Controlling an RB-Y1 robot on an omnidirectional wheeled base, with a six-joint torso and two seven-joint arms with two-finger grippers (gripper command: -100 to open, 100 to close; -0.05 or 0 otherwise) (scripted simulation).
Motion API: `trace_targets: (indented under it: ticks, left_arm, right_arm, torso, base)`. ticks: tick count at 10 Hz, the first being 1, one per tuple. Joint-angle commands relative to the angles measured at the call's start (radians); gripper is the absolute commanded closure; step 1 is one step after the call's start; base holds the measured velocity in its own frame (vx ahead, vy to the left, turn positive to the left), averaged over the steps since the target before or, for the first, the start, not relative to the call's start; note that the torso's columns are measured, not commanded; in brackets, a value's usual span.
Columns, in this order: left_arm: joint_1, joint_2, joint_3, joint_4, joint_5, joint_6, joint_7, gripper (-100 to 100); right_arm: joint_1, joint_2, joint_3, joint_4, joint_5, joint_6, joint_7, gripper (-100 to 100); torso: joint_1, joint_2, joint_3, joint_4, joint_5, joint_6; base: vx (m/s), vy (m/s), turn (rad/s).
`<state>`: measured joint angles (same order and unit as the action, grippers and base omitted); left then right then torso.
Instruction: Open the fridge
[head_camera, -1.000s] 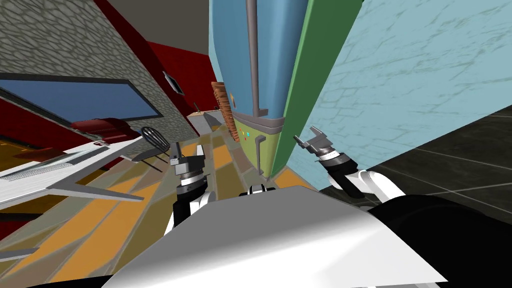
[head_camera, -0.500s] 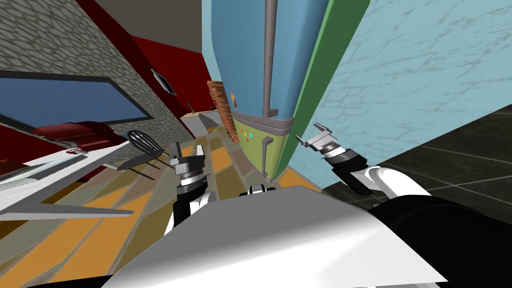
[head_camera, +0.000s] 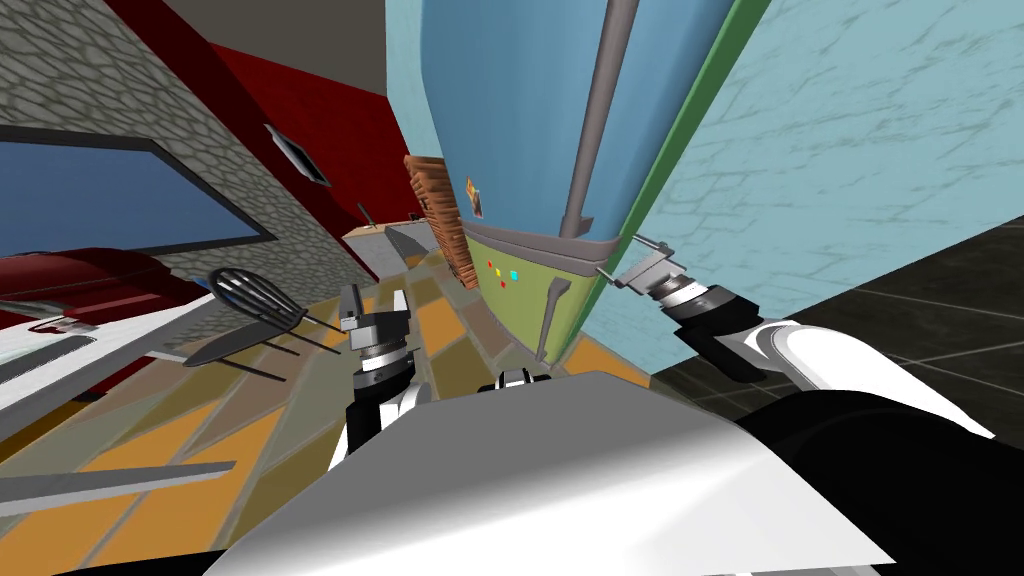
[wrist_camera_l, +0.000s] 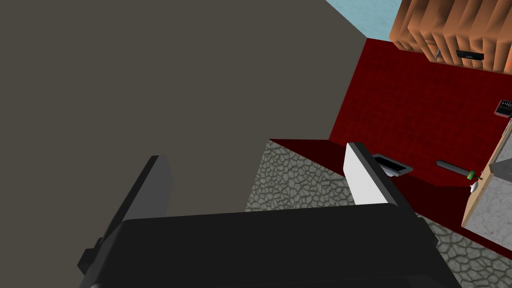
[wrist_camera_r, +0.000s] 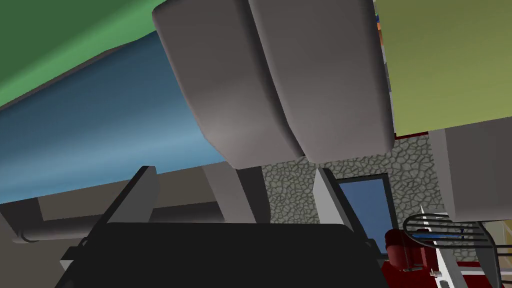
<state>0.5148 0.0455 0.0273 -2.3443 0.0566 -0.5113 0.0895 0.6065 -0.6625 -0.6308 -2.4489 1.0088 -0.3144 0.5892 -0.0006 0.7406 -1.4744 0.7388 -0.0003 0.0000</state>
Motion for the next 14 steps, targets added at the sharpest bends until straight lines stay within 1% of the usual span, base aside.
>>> trace_targets:
  ticks: [1,2,3,5,6,7,8,10,11,12,13,14]
  left_arm:
    - [0.000,0.000,0.000,0.000,0.000,0.000,0.000,0]
    - [0.000,0.000,0.000,0.000,0.000,0.000,0.000,0]
    - [0.000,0.000,0.000,0.000,0.000,0.000,0.000,0]
    - [0.000,0.000,0.000,0.000,0.000,0.000,0.000,0]
    - [0.000,0.000,0.000,0.000,0.000,0.000,0.000,0]
    - [0.000,0.000,0.000,0.000,0.000,0.000,0.000,0]
    - [0.000,0.000,0.000,0.000,0.000,0.000,0.000,0]
    - [0.000,0.000,0.000,0.000,0.000,0.000,0.000,0]
    - [0.000,0.000,0.000,0.000,0.000,0.000,0.000,0]
    - [0.000,0.000,0.000,0.000,0.000,0.000,0.000,0]
    - [0.000,0.000,0.000,0.000,0.000,0.000,0.000,0]
    - [0.000,0.000,0.000,0.000,0.000,0.000,0.000,0]
  right_arm:
    - [0.003,-0.050,-0.044,-0.022,0.059,0.006,0.042,-100]
    - [0.005,-0.067,-0.056,-0.034,0.077,0.009,0.055,-100]
    - [0.007,-0.095,-0.077,-0.062,0.107,0.013,0.074,-100]
    - [0.009,-0.116,-0.090,-0.094,0.126,0.015,0.087,-100]
    - [0.010,-0.126,-0.096,-0.117,0.135,0.016,0.093,-100]
    - [0.011,-0.110,-0.091,-0.107,0.128,0.010,0.095,-100]
    - [0.009,-0.137,-0.121,-0.100,0.117,0.009,0.073,-100]
    - [0.006,-0.162,-0.150,-0.089,0.105,0.008,0.051,-100]
    - [0.009,-0.154,-0.137,-0.093,0.111,0.009,0.060,-100]
    - [0.010,-0.127,-0.110,-0.104,0.122,0.010,0.082,100]
    - [0.011,-0.117,-0.098,-0.108,0.126,0.010,0.091,100]
    - [0.007,-0.132,-0.104,-0.104,0.128,0.022,0.079,100]
  torso:
    - [0.000,0.000,0.000,0.000,0.000,0.000]
    - [-0.001,-0.002,-0.001,0.000,0.000,0.000]
    - [-0.001,-0.003,-0.002,-0.001,0.000,0.000]
    - [0.000,-0.004,-0.002,-0.001,0.000,0.000]
    - [-0.001,-0.002,-0.001,-0.001,0.000,0.000]
    - [-0.002,-0.001,0.000,0.000,-0.001,0.000]
    - [-0.003,0.000,0.000,0.000,-0.001,0.000]
    - [0.002,-0.006,-0.004,-0.002,0.001,-0.001]
    - [0.005,-0.009,-0.008,-0.003,0.004,-0.003]
    - [0.005,-0.009,-0.008,-0.003,0.004,-0.004]
    - [0.001,-0.008,-0.006,-0.005,0.001,-0.004]
    - [-0.001,-0.009,-0.006,-0.005,-0.001,-0.003]
  base:
    - [0.078,0.159,-0.093]
    - [0.076,0.145,-0.101]
    - [0.077,0.142,-0.111]
    - [0.073,0.118,-0.054]
    - [0.032,0.069,-0.025]
    - [0.013,0.029,-0.005]
    - [0.049,0.048,-0.017]
    - [0.077,0.066,-0.034]
    - [0.020,0.024,-0.035]
    - [-0.054,-0.055,0.035]
    - [-0.092,-0.085,0.063]
    - [-0.049,-0.037,0.010]
